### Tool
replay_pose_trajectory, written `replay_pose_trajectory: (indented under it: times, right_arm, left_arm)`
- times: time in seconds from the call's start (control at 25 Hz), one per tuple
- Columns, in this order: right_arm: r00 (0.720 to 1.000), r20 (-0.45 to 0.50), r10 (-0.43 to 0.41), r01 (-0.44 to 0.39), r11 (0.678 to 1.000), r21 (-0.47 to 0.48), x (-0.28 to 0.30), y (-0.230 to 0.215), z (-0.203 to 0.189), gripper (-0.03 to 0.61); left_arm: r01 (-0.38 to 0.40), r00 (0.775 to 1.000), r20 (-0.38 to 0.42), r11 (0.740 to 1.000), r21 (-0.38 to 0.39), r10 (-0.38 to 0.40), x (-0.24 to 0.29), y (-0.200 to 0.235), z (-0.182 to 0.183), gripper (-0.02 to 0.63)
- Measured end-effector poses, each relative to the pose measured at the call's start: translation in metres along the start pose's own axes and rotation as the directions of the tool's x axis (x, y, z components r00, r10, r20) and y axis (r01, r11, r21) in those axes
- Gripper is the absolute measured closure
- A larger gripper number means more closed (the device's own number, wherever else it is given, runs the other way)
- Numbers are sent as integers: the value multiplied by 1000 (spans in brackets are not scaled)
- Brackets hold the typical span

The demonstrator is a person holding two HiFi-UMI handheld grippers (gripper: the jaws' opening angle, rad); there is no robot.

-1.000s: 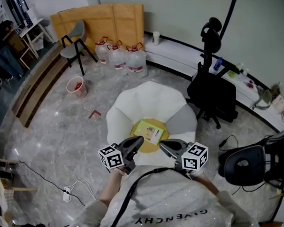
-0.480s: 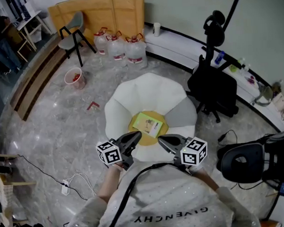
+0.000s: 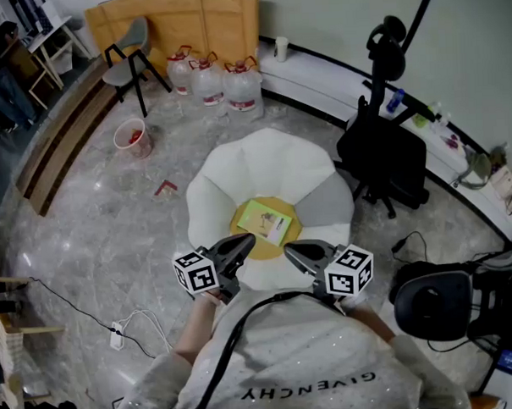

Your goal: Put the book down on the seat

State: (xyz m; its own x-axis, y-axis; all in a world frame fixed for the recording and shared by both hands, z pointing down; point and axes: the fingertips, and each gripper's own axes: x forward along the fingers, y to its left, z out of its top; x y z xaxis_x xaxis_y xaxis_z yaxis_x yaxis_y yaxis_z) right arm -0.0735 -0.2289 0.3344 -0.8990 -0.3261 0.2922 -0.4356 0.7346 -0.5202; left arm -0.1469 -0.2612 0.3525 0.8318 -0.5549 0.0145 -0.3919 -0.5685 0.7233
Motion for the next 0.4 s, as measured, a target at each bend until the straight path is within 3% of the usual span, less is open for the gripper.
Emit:
replay_pose_trajectory:
  times: [0.4]
  right_arm:
    - [1000, -13, -17, 17, 1000, 1, -4, -4, -3, 565]
  left_arm:
    - [8, 1000, -10, 1000, -17, -8, 3, -2, -3, 589]
